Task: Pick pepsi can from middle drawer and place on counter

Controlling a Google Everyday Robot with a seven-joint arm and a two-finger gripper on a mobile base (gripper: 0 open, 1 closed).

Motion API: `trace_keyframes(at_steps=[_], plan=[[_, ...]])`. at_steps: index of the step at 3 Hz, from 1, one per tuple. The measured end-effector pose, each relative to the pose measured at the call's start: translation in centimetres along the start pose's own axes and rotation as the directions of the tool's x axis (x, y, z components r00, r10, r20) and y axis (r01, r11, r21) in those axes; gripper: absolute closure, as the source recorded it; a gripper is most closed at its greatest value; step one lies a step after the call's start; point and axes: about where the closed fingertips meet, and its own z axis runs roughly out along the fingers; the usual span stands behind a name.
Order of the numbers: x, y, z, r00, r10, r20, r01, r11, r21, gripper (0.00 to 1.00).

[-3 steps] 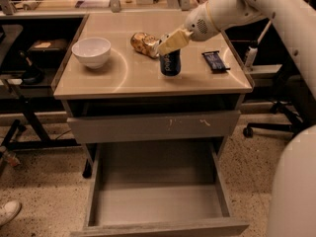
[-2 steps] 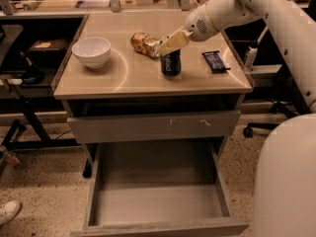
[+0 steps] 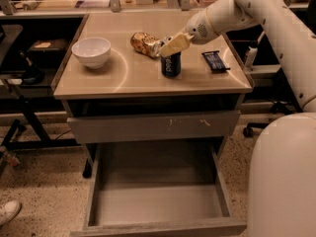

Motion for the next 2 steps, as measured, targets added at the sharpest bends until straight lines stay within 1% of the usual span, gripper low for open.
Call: trace_keyframes(at_steps=[1, 2], plan=[[0.00, 0.01, 0.06, 1.000, -0.003, 0.000, 0.003, 1.0000, -0.001, 0.81], [0.00, 0.01, 0.06, 1.000, -0.003, 0.000, 0.003, 1.0000, -0.001, 0.59]])
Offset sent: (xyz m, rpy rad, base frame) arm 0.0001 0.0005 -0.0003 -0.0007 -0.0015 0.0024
